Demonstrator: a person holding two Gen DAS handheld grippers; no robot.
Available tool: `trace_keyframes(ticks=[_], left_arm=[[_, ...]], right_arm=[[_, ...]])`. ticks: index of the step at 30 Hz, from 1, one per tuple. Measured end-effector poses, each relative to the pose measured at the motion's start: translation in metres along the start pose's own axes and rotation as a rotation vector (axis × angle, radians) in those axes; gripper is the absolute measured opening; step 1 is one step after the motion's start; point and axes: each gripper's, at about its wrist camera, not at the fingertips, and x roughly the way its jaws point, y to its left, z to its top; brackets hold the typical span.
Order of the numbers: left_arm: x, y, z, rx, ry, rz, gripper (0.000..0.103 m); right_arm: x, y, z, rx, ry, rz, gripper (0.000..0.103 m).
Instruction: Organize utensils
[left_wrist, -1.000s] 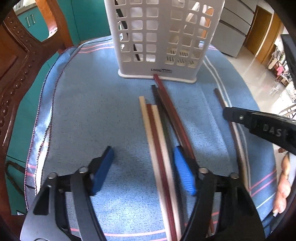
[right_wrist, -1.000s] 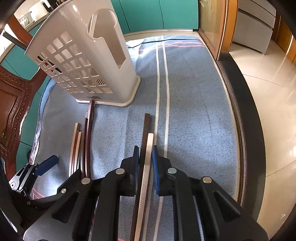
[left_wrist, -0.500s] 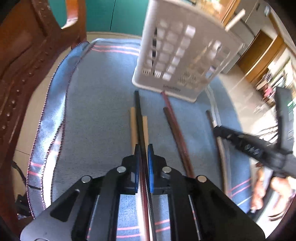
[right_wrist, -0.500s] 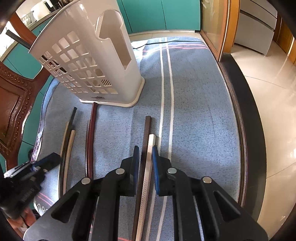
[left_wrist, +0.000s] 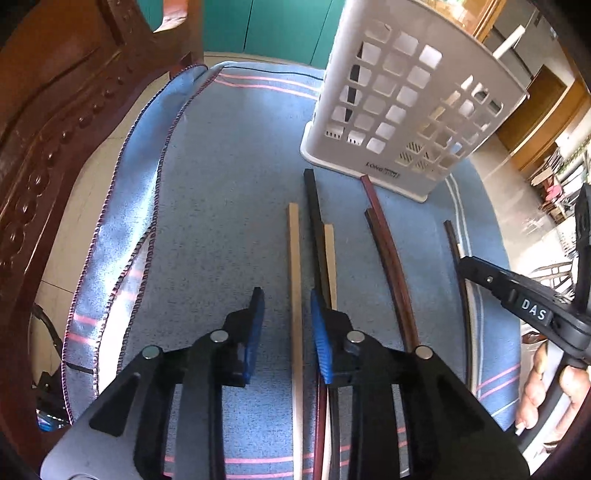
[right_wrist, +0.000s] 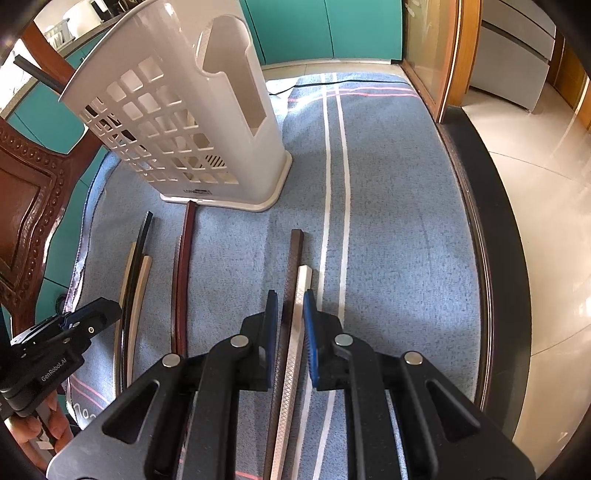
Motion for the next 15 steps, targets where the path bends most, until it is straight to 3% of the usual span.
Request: trace_keyframes(ticks=[15], left_arm=[[0.010,-0.023,-0.004,0.093,-0.007,0.103,0.028]], right_arm=[[0.008,0.012,-0.002,-0.047,-0.003,-0.054,0.019]])
